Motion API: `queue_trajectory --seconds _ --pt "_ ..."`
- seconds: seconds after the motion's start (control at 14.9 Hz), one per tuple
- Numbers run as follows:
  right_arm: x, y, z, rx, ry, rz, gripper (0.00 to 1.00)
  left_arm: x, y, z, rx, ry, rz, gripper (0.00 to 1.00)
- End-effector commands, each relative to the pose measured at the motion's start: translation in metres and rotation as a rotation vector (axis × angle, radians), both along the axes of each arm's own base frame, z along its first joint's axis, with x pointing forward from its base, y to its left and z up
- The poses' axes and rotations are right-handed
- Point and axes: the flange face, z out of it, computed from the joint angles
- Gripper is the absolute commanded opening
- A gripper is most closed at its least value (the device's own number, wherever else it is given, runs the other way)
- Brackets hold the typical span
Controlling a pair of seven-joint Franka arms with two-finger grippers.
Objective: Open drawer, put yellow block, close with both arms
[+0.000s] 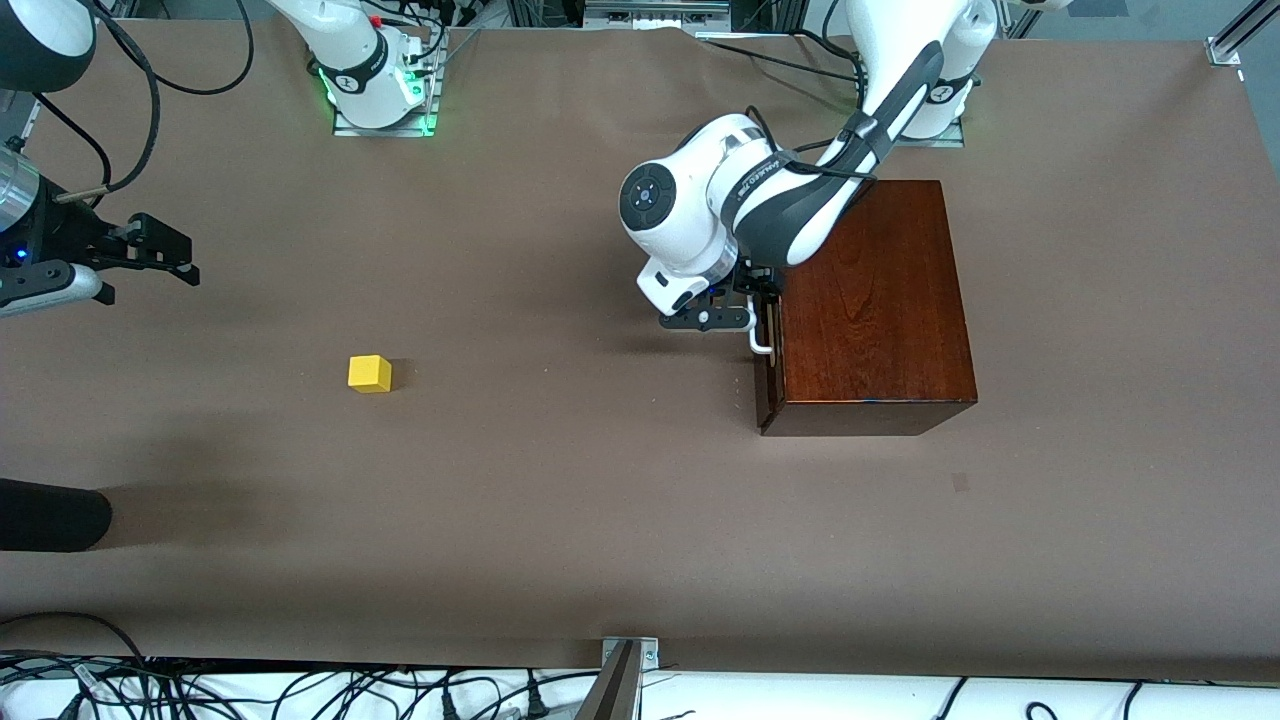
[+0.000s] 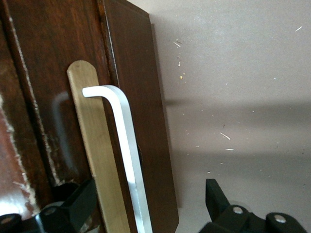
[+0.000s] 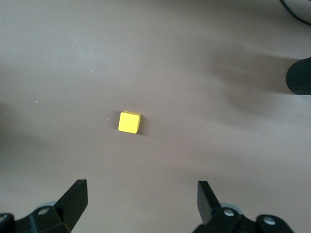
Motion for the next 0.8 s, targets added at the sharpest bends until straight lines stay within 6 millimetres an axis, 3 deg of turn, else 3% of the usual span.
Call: queue_trajectory --seconds 0.0,0.33,0.74 --pt "0.001 -0.002 0.005 0.002 0.000 0.014 1.00 -0.002 -0.007 -0.009 0.008 -0.037 0.012 1.00" --pt "0.001 -0.003 0.005 0.002 0.000 0.013 1.00 -0.004 -0.016 -0.026 -0.006 -0.052 0.039 1.00" --pt "0.001 -0.002 0.005 -0.006 0.000 0.018 1.00 -0.020 -0.048 -0.031 -0.073 -0.090 0.031 1.00"
